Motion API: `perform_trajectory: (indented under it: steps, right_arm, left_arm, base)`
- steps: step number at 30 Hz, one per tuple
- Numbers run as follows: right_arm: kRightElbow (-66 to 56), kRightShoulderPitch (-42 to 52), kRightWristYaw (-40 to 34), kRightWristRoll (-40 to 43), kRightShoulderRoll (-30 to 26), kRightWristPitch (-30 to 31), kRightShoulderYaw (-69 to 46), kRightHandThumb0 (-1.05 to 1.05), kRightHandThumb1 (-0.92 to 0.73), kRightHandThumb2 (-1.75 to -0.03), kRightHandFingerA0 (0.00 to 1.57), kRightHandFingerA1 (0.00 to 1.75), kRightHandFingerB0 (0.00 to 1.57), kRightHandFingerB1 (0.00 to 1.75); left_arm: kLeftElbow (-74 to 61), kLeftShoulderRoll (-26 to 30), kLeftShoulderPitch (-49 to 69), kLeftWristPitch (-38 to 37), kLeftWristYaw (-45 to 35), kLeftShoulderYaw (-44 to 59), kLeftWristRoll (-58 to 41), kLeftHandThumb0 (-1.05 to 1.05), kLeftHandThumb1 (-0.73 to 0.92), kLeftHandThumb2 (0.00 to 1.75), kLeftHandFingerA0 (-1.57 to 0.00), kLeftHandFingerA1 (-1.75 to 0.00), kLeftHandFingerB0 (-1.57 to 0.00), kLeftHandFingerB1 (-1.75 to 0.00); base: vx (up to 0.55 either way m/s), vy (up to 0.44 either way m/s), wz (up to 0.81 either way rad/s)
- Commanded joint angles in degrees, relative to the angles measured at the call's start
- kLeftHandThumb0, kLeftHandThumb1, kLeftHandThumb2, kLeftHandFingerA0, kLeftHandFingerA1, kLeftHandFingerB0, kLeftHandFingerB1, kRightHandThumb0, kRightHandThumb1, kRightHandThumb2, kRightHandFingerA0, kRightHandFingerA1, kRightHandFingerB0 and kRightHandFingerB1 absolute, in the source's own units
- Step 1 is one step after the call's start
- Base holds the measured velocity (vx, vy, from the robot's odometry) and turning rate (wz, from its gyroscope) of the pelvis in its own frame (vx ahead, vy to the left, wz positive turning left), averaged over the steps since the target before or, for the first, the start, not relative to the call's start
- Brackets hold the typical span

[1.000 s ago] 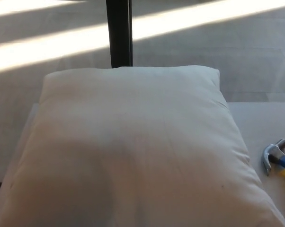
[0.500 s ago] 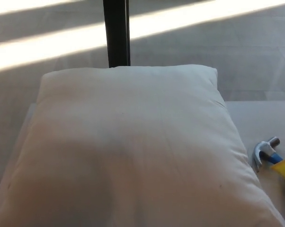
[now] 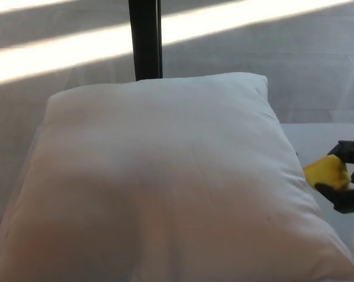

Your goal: A hammer is kept on the right hand side and a pillow is kept on the left hand side on the desk infront of the robot and the robot uses its right hand to pick up the hammer and makes a downward swinging motion to hit the pillow

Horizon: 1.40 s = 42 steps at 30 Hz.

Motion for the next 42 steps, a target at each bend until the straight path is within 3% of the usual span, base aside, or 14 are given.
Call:
perform_trajectory:
  steps: [1, 2, 10, 11, 13, 14, 20, 21, 25, 26, 31, 32, 35, 42]
  right_arm:
    - [-1.6, -4.8, 1.5, 3.8, 0.3, 2.3, -2.0, -0.28, -0.45, -1.14, 1.2, 1.37, 1.06, 1.28]
    - [-1.8, -5.4, 1.9, 4.1, 0.4, 3.5, -2.3, -0.19, -0.41, -1.24, 0.97, 1.74, 0.75, 1.52]
    - [-0.6, -7.6, 1.6, 3.2, -1.3, 3.1, -2.2, -0.22, -0.42, -1.18, 1.22, 1.4, 1.06, 1.29]
    - [-0.3, -7.8, 1.6, 3.2, -1.6, 2.8, -2.3, -0.17, -0.39, -1.32, 0.95, 1.75, 0.85, 1.56]
    - [0.2, -8.1, 0.5, 2.7, -2.5, 2.1, -2.5, -0.24, -0.42, -1.17, 1.22, 1.4, 1.07, 1.3]
    - [0.1, -8.2, 0.2, 2.5, -2.6, 2.2, -2.4, -0.2, -0.39, -1.25, 0.93, 1.75, 0.83, 1.58]
    - [0.9, -8.2, -0.9, 0.1, -5.4, 3.6, -1.1, -0.21, -0.43, -1.21, 0.94, 1.74, 0.83, 1.54]
    - [1.2, -7.7, -1.7, -0.2, -6.1, 3.4, -1.2, -0.29, -0.45, -1.15, 1.23, 1.38, 1.0, 1.22]
    - [2.0, -7.9, -2.9, 0.3, -6.6, 5.5, -1.8, -0.23, -0.53, -1.06, 0.92, 1.75, 0.76, 1.51]
    - [2.6, -8.2, -3.5, 0.6, -6.5, 6.6, -2.2, -0.32, -0.51, -1.11, 1.18, 1.35, 0.94, 1.19]
    - [3.8, -9.2, -4.7, 3.2, -6.2, 8.2, -5.8, -0.25, -0.5, -1.14, 0.91, 1.7, 0.78, 1.39]
    - [3.5, -9.6, -6.5, 3.9, -5.6, 8.1, -7.2, -0.31, -0.51, -1.12, 1.19, 1.33, 0.91, 1.13]
    - [2.8, -10.5, -6.4, 5.3, -4.7, 8.1, -9.0, -0.24, -0.5, -1.06, 0.87, 1.74, 0.77, 1.4]
    - [-6.3, -13.8, -2.4, 10.6, 1.2, 14.4, -12.0, -0.3, -0.43, -1.16, 1.25, 1.42, 1.1, 1.33]
  left_arm:
    - [-0.2, 0.6, 0.6, -0.6, -0.3, 0.7, -0.9, -0.69, 0.77, 0.63, -0.81, -0.6, -0.66, -0.51]
    - [-0.4, 0.5, 0.5, -0.2, 0.2, 0.8, -1.1, -0.7, 0.76, 0.63, -0.84, -0.59, -0.68, -0.5]
    - [0.0, 0.1, 0.9, -1.1, 0.0, 1.0, -0.9, -0.69, 0.77, 0.63, -0.79, -0.58, -0.69, -0.51]
    - [0.1, 0.1, 1.0, -1.1, -0.5, 1.2, -1.1, -0.69, 0.77, 0.63, -0.8, -0.59, -0.69, -0.51]
    - [-0.5, 0.2, 1.2, -0.7, -0.1, 0.9, -0.9, -0.69, 0.77, 0.63, -0.79, -0.58, -0.67, -0.5]
    - [-0.6, 0.1, 1.3, -0.9, -0.2, 1.0, -1.0, -0.68, 0.6, 0.97, -0.7, -0.66, -0.63, -0.63]
    - [-0.6, 0.3, 1.4, -1.2, -0.3, 0.6, -0.6, -0.68, 0.77, 0.62, -0.77, -0.55, -0.66, -0.49]
    - [-0.8, 0.2, 1.4, -1.1, -0.2, 0.7, -0.7, -0.69, 0.78, 0.63, -0.78, -0.58, -0.65, -0.5]
    - [-0.6, 0.2, 1.4, -1.7, -0.7, 0.8, -0.7, -0.69, 0.6, 0.98, -0.71, -0.66, -0.62, -0.63]
    - [-0.6, 0.2, 1.4, -1.7, -0.7, 0.8, -0.8, -0.69, 0.61, 0.99, -0.71, -0.66, -0.62, -0.63]
    - [-0.6, 0.2, 1.1, -1.3, -0.5, 0.8, -0.8, -0.69, 0.79, 0.63, -0.77, -0.56, -0.63, -0.5]
    - [-0.6, 0.2, 1.1, -1.4, -0.6, 0.9, -0.9, -0.68, 0.79, 0.63, -0.77, -0.57, -0.62, -0.5]
    - [-0.2, 0.1, 1.2, -1.7, -0.1, 0.6, -0.5, -0.7, 0.78, 0.64, -0.78, -0.55, -0.67, -0.5]
    - [0.1, 0.2, 1.3, -1.8, -0.5, 0.4, -0.2, -0.69, 0.8, 0.63, -0.77, -0.56, -0.65, -0.49]
  base:
    - [0.0, 0.0, 0.0]
    - [0.0, 0.0, 0.0]
    - [0.0, 0.0, 0.0]
    - [0.0, 0.0, 0.0]
    - [0.0, 0.0, 0.0]
    - [0.0, 0.0, 0.0]
    - [0.0, 0.0, 0.0]
    - [0.0, 0.0, 0.0]
    - [0.0, 0.0, 0.0]
    - [0.0, 0.0, 0.0]
    - [0.0, 0.0, 0.0]
    - [0.0, 0.0, 0.0]
    - [0.0, 0.0, 0.0]
    - [0.0, 0.0, 0.0]
